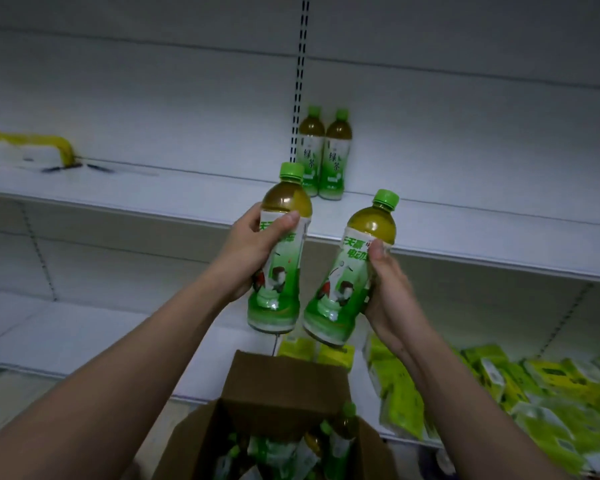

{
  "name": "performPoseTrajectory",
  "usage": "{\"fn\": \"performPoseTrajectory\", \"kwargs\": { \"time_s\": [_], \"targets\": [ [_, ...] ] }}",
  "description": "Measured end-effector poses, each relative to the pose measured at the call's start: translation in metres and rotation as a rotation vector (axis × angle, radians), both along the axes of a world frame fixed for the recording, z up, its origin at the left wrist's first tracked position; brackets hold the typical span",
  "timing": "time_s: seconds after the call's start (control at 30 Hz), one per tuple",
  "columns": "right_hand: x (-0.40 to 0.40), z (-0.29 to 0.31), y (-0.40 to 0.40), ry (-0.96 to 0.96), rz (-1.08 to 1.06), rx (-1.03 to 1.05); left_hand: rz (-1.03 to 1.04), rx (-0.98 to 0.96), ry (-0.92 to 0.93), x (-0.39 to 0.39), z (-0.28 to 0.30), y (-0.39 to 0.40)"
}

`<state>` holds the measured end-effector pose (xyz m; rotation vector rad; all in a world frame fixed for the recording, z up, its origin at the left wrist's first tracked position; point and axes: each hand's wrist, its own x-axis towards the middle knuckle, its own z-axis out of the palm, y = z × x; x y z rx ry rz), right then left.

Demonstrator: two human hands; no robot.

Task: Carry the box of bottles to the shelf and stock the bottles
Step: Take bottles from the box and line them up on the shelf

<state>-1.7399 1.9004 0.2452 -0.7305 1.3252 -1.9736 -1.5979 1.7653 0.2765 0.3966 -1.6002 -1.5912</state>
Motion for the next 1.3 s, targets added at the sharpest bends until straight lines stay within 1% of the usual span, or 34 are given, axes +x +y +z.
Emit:
{"fn": "performPoseTrajectory", "kwargs": {
  "time_s": [0.07,0.17,0.23,0.3,0.4,0.5,0.7,0.8,0.9,1.07,1.17,1.23,1.3],
  "targets": [
    [-0.006,0.024,-0.003,0.037,-0.029,-0.018,0.002,-0.065,0.004,-0.006,0.026,-0.004],
    [-0.014,0.053,-0.003,0.161,-0.038,-0.007,0.005,-0.145,-0.002,-0.011,0.056,-0.01],
    [-0.023,0.071,-0.003,0.253,-0.056,0.006,-0.002,-0.154,0.019,-0.015,0.071,-0.015],
    [-0.035,0.087,-0.004,0.304,-0.085,0.007,-0.03,-0.118,0.044,-0.02,0.083,-0.021],
    [-0.057,0.103,-0.012,0.285,-0.13,-0.006,-0.1,-0.051,0.06,-0.033,0.097,-0.031],
    [-0.081,0.112,-0.025,0.26,-0.182,0.004,-0.114,-0.04,0.04,-0.055,0.1,-0.042],
    [-0.129,0.109,-0.049,0.3,-0.263,0.077,-0.116,-0.099,-0.049,-0.112,0.094,-0.064],
    [-0.146,0.1,-0.06,0.269,-0.289,0.043,-0.128,-0.121,-0.095,-0.136,0.089,-0.072],
    [-0.16,0.095,-0.069,0.281,-0.315,0.033,-0.147,-0.111,-0.086,-0.155,0.083,-0.078],
    [-0.172,0.09,-0.066,0.392,-0.177,0.092,-0.164,-0.077,-0.046,-0.168,0.074,-0.085],
    [-0.177,0.087,-0.059,0.345,-0.146,0.097,-0.152,-0.083,-0.037,-0.167,0.072,-0.085],
    [-0.177,0.084,-0.054,0.384,-0.13,0.126,-0.14,-0.134,-0.107,-0.162,0.07,-0.081],
    [-0.175,0.079,-0.051,0.489,-0.146,0.204,-0.13,-0.194,-0.24,-0.157,0.063,-0.077]
  ]
}}
